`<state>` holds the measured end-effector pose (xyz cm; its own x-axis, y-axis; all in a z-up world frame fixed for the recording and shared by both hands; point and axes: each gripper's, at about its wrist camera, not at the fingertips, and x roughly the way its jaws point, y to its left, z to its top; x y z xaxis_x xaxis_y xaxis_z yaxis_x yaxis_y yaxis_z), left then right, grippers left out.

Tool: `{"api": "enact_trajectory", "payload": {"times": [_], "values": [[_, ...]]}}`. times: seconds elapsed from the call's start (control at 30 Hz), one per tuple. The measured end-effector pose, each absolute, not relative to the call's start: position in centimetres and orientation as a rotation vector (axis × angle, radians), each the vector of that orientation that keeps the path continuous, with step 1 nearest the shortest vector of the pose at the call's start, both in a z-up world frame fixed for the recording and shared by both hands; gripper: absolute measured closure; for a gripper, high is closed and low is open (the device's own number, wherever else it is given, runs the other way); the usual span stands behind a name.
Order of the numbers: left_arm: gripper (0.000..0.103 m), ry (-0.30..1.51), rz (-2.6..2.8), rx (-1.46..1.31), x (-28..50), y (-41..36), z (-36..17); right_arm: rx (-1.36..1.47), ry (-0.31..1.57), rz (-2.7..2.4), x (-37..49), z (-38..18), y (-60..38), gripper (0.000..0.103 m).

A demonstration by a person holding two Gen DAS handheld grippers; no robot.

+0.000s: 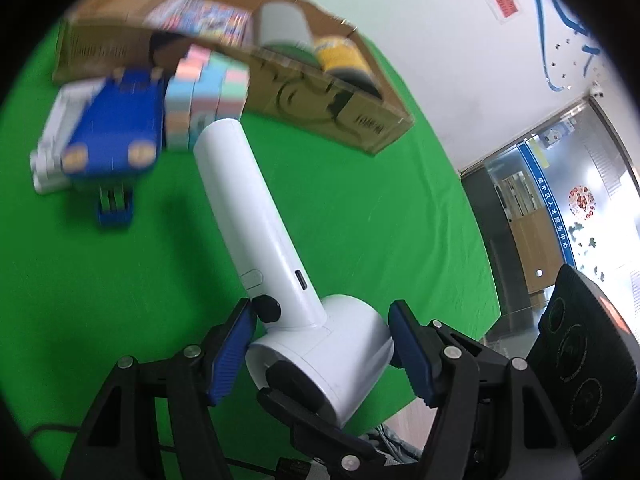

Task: Organize rigid objects
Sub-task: 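Lift the hair dryer with both grippers and carry it over the box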

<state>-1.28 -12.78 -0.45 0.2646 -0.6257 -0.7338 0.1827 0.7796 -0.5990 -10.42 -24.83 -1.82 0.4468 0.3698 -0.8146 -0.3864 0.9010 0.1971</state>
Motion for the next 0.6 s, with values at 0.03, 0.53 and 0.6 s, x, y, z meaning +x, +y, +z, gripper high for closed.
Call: {"api": "enact_trajectory", "payload": {"times": [0.03,0.53,0.6], "values": [[0.035,1.170,-0.567,-0.430,-1.1,-12.8,0.0,-0.028,0.986,0.463,-10.1,-1.2,-24.6,0.047],[0.038,0.934,-0.544,-0.274,5.1,-11.1,8.1,0.013,0.816,0.447,-1.8,6.0,-22.2,0.051],[0.038,0.916,-0.543,-0.263,6.4,-10.8,8.7,0.021,0.808,0.443,-0.5,6.7,-21.9,0.051]]}}
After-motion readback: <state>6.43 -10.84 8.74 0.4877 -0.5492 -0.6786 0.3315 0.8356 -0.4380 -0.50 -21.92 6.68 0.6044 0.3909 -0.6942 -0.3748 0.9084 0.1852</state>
